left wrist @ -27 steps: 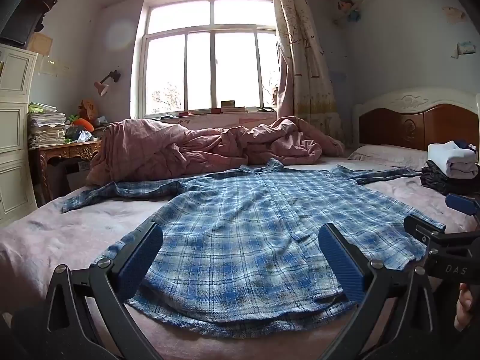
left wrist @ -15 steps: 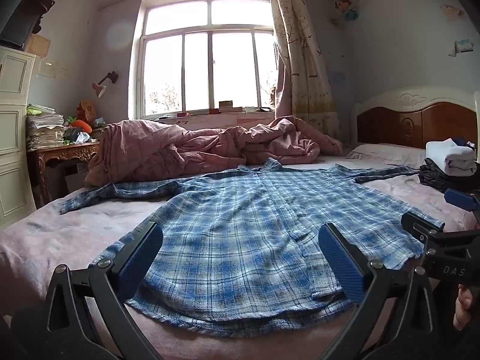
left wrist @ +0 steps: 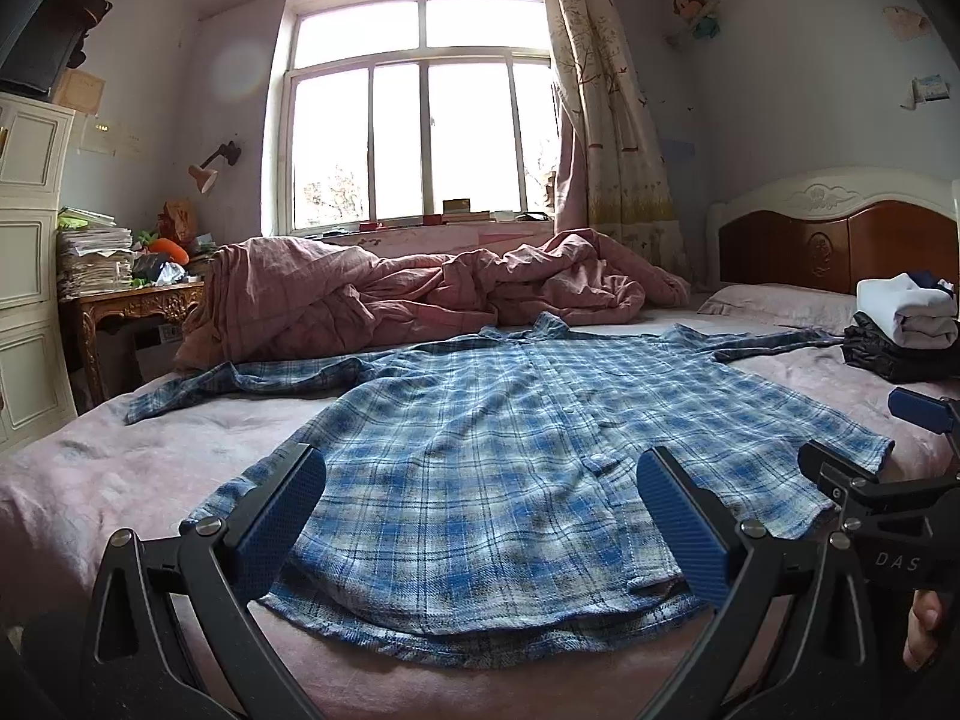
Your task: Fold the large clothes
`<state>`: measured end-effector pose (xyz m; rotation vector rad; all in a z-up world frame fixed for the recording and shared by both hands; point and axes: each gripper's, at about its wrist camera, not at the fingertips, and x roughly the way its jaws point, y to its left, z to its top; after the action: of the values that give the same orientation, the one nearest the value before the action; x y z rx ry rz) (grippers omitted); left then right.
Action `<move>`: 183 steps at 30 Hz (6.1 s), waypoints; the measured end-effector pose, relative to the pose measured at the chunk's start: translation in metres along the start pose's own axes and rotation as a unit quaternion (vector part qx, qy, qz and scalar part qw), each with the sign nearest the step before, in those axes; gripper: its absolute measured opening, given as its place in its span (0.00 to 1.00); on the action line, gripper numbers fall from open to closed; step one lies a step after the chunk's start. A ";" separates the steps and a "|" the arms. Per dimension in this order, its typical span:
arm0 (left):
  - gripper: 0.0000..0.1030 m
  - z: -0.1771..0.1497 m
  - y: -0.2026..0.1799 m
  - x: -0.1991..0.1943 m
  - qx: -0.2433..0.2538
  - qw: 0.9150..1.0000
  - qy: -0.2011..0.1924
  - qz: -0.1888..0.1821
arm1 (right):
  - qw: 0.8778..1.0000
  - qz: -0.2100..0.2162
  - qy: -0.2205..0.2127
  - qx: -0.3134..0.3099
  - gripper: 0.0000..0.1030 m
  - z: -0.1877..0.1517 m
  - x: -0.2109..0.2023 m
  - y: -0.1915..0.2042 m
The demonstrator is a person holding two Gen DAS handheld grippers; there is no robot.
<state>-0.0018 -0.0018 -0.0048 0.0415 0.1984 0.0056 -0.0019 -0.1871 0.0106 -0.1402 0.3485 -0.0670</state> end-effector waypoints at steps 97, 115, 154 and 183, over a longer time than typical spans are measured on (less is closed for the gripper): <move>1.00 -0.047 -0.010 0.005 0.102 0.994 0.024 0.034 | 0.992 0.039 -0.008 -0.124 1.00 -0.047 0.003 0.008; 1.00 -0.062 -0.032 0.026 0.151 0.981 0.123 -0.004 | 0.984 0.075 0.075 -0.145 1.00 -0.053 0.037 0.004; 0.88 0.069 0.036 0.192 0.084 0.979 0.164 -0.091 | 0.993 0.057 0.097 0.026 0.90 0.057 0.189 -0.090; 0.96 -0.003 0.117 0.128 0.101 0.969 0.223 -0.017 | 0.995 -0.006 0.079 0.059 0.03 0.049 0.171 -0.146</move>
<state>0.1229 0.1165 -0.0286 0.2403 0.6500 -0.0408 0.1696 -0.3404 0.0208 -0.0202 0.5008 -0.1111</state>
